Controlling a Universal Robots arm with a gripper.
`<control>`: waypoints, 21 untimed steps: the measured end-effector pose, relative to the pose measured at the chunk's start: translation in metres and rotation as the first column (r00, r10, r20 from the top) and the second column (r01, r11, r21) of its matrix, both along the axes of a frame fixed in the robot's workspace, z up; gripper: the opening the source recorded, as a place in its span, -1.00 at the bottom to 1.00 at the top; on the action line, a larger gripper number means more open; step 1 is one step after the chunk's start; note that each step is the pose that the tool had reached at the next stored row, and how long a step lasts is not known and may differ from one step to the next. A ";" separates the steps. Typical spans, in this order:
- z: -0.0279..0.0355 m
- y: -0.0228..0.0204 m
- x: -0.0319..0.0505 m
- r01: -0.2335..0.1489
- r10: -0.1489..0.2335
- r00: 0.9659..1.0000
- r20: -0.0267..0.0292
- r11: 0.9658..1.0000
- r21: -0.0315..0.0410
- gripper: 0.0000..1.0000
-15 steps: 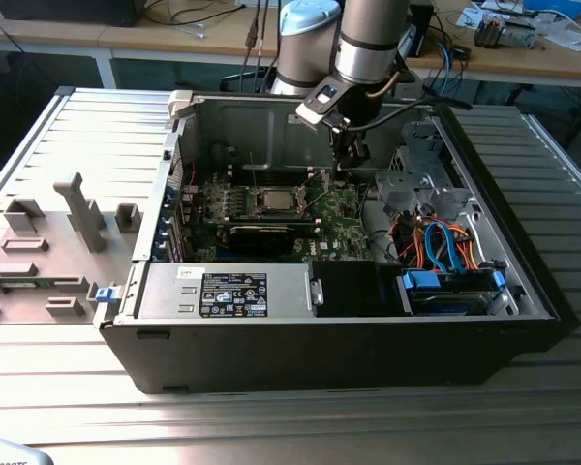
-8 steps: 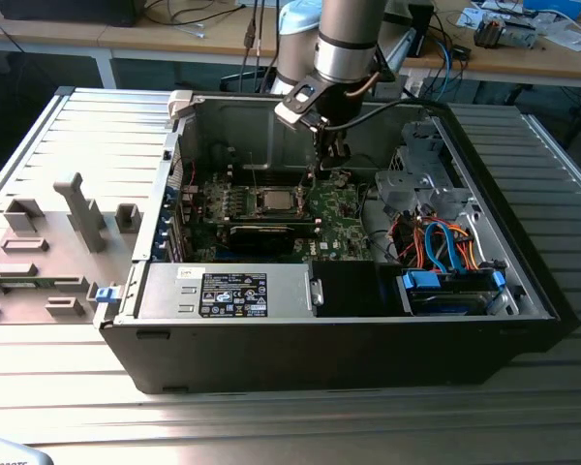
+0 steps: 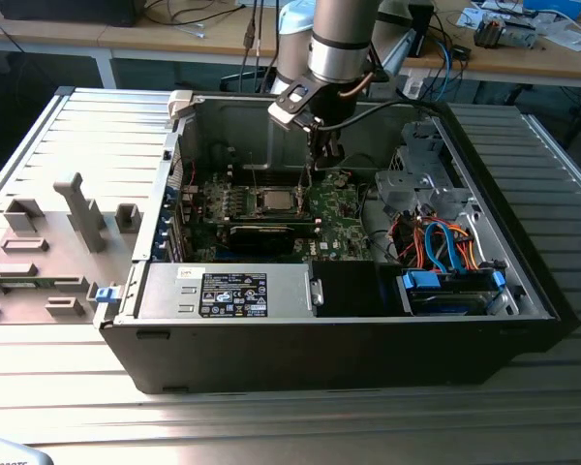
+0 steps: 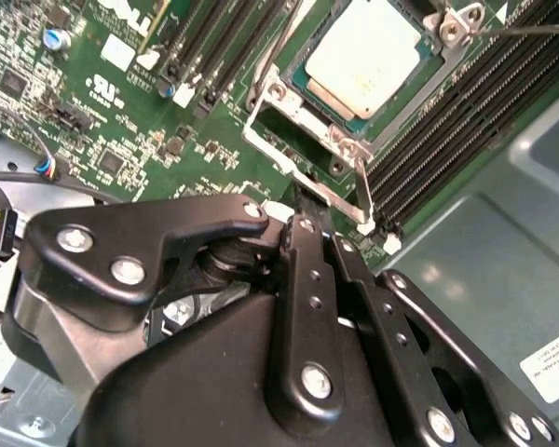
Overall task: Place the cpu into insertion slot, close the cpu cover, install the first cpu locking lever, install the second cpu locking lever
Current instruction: 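Close the cpu cover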
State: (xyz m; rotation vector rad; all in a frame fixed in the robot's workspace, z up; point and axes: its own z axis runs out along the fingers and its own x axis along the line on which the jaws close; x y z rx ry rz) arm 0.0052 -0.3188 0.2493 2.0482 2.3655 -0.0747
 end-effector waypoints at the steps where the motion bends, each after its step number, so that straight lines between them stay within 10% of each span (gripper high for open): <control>1: -0.0001 0.0001 0.0000 0.000 0.000 1.000 0.000 1.000 0.000 -0.79; 14: -0.0006 0.0000 -0.0290 0.000 0.000 1.000 0.000 1.000 0.000 -0.79; 21: -0.0106 0.0000 -0.0640 0.000 0.000 1.000 0.000 1.000 0.000 -0.79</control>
